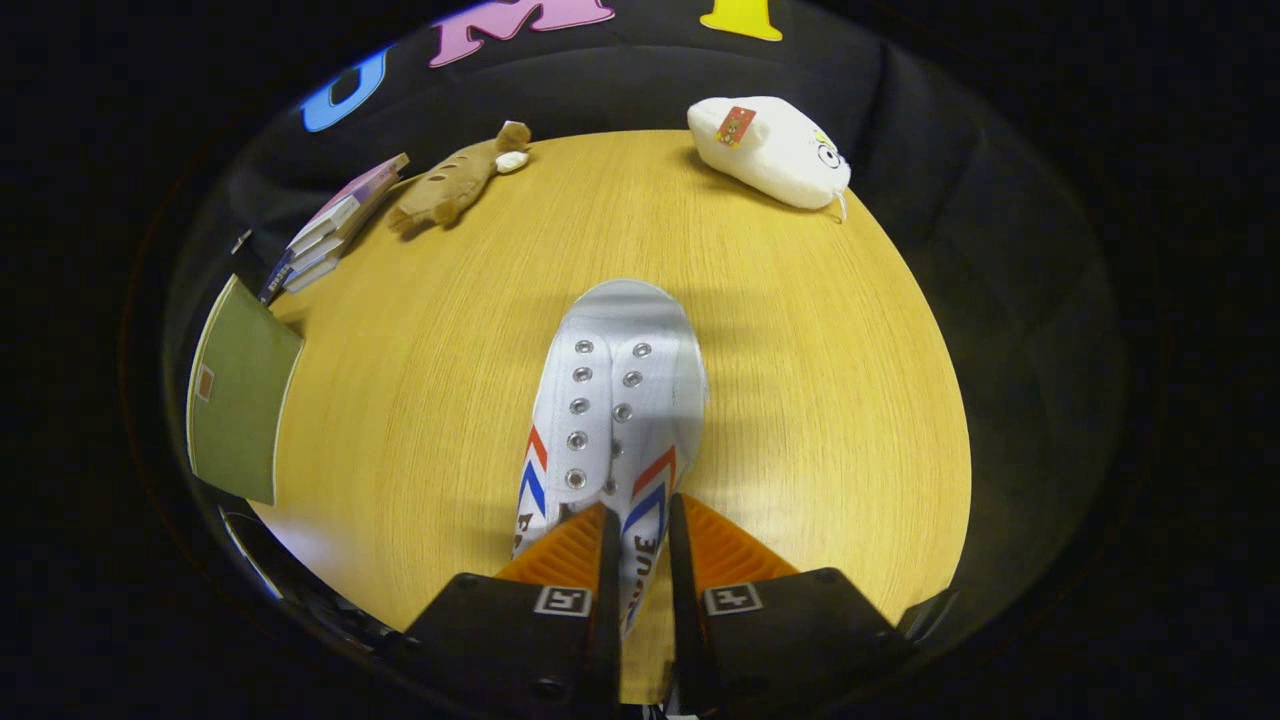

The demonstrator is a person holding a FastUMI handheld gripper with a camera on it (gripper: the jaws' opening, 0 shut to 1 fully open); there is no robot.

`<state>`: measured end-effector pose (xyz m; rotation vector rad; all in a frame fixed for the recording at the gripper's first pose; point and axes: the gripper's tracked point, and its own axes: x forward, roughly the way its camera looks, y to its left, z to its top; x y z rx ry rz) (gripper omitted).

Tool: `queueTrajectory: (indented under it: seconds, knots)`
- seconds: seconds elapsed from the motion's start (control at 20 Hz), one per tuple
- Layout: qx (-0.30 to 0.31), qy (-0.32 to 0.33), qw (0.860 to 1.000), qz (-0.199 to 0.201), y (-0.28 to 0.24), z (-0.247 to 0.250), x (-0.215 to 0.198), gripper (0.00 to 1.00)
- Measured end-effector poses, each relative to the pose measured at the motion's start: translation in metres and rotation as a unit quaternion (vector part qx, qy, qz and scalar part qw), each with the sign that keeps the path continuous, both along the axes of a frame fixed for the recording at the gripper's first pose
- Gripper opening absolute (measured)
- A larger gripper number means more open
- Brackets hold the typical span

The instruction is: Open the storage box then place both shoes into the box .Put the left shoe in first, then the right shoe, with the right side of both shoes facing outward in a uniform manner.

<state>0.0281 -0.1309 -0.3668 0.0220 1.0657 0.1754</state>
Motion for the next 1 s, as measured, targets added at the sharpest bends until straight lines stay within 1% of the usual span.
queueTrajectory:
  seconds: [0.05,0.1,0.15,0.2,0.25,0.35,0.5,0.75,0.85,1.0]
  knots:
    - [0.0,-0.002,1.0,-0.005,0.0,0.002,0.001,0.22]
    - [-0.002,-0.007,1.0,0.0,-0.001,0.0,-0.001,0.16]
    - [-0.002,-0.011,1.0,0.003,-0.001,0.002,-0.003,0.12]
    - [0.002,-0.016,1.0,-0.002,-0.003,0.005,0.001,0.09]
    - [0.012,-0.019,1.0,-0.02,-0.003,0.003,0.001,0.06]
    - [0.027,-0.009,0.999,-0.041,-0.001,0.004,0.0,0.06]
    - [0.043,-0.003,0.997,-0.057,0.005,0.014,-0.003,0.05]
    - [0.068,-0.011,0.995,-0.075,0.038,0.057,-0.015,0.05]
    - [0.078,-0.02,0.994,-0.077,0.057,0.081,-0.02,0.05]
    - [0.083,-0.042,0.993,-0.069,0.09,0.117,-0.024,0.05]
